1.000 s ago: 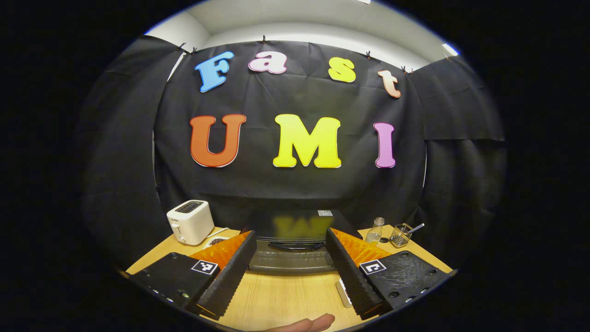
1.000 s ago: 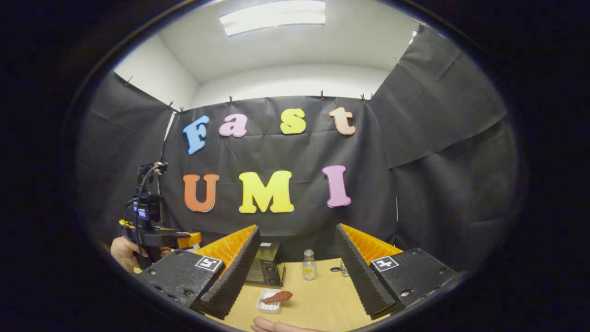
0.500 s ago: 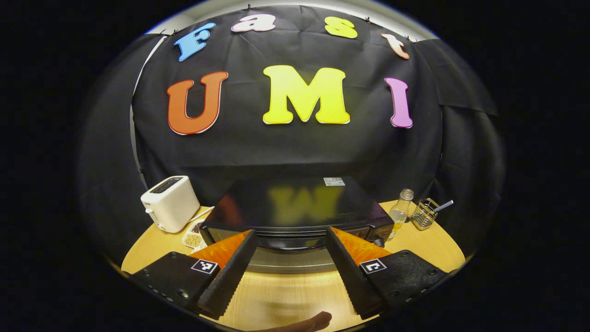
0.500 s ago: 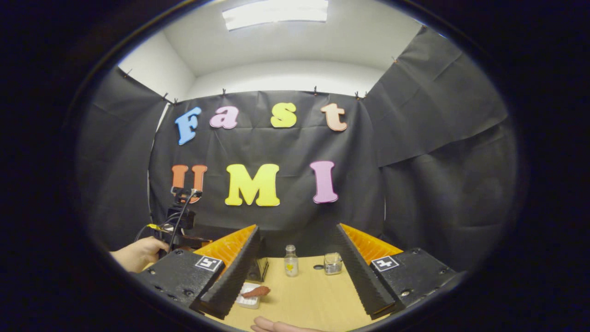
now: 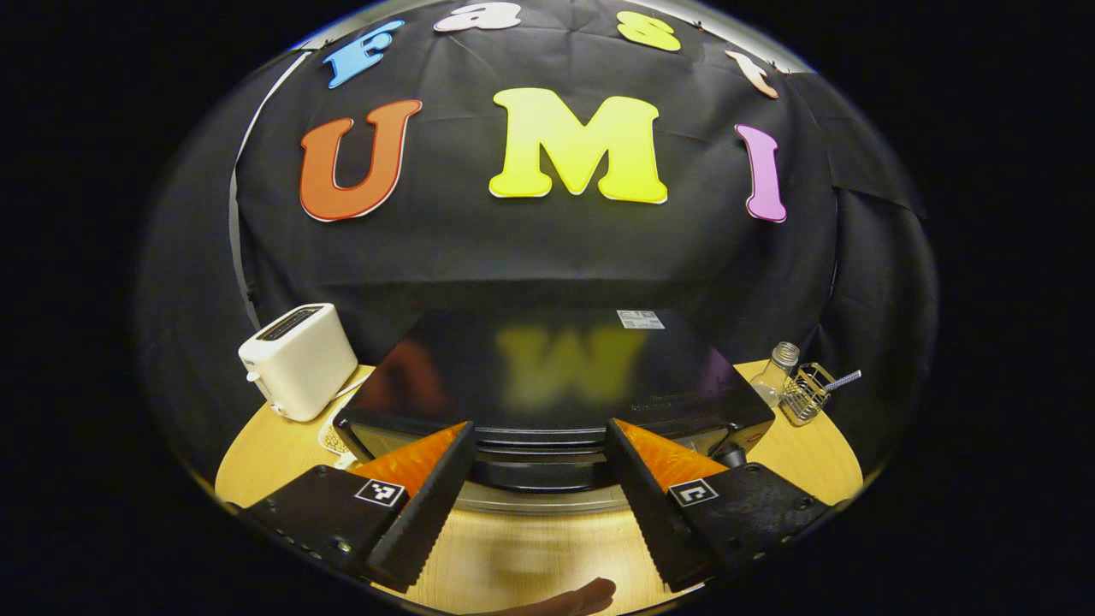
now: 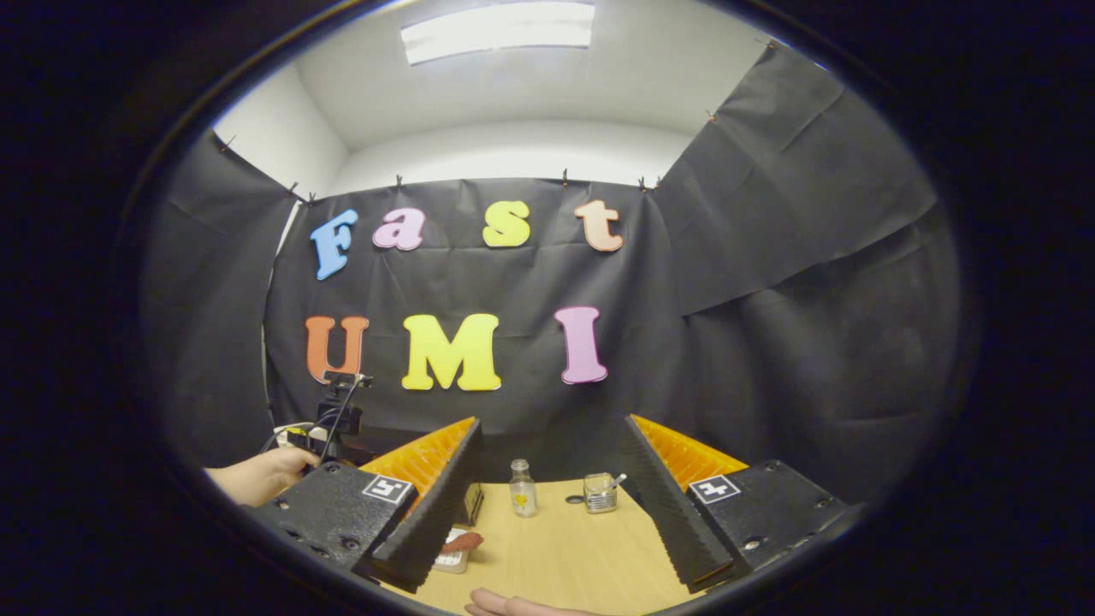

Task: Open the electric oven with the left hand, put the food in, and close the electric oven.

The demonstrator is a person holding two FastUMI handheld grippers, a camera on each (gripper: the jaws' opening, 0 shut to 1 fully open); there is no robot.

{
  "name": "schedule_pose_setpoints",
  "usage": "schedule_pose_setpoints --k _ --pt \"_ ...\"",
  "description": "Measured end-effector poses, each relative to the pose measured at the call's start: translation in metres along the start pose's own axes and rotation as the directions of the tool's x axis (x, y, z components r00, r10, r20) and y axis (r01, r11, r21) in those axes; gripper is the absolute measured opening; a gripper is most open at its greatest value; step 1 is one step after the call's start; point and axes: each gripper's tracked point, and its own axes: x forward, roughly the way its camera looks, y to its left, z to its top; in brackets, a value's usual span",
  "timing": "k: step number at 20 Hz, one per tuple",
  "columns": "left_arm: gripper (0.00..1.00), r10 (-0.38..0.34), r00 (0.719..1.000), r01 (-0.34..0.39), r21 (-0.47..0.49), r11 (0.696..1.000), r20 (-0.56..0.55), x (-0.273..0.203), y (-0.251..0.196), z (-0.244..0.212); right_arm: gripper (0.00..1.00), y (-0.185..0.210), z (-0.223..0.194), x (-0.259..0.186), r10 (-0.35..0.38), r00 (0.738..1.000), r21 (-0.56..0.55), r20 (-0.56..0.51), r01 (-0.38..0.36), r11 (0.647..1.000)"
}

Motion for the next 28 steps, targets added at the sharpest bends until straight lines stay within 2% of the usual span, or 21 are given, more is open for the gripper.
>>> schedule_pose_setpoints --k 4,7,11,18,21,26,28 --pt "0.96 -0.013 1.0 0.012 -0.005 1.0 -0.019 -0.015 0.0 -0.01 1.0 0.005 0.002 -0.007 0.009 1.0 0.001 0.003 -0.009 1.0" --pt "0.96 -0.011 1.0 0.011 0.04 0.999 -0.01 -0.029 -0.002 -0.021 1.0 0.01 -0.001 -0.01 0.022 1.0 0.01 -0.008 -0.022 1.0" --pt "0.96 -0.017 1.0 0.018 0.031 0.999 -0.021 -0.051 -0.002 -0.044 1.0 0.014 -0.004 -0.014 0.03 0.999 0.014 -0.025 -0.029 0.999" --pt "0.96 -0.018 1.0 0.018 0.042 0.999 0.013 -0.078 -0.001 -0.09 1.0 0.032 -0.024 -0.017 0.085 0.99 0.04 -0.111 -0.081 0.996" --pt "0.96 -0.018 1.0 0.017 0.031 0.999 0.011 -0.085 -0.001 -0.113 1.0 0.034 -0.025 -0.017 0.088 0.989 0.029 -0.117 -0.085 0.996" --pt "0.97 -0.017 1.0 0.017 0.026 1.0 -0.014 -0.09 -0.002 -0.154 1.0 0.037 -0.036 -0.012 0.076 0.988 -0.001 -0.137 -0.077 0.997" --pt "0.97 -0.017 0.998 0.019 0.03 0.999 -0.057 -0.089 -0.002 -0.173 1.0 0.04 -0.042 -0.008 0.087 0.985 -0.008 -0.148 -0.089 0.996"
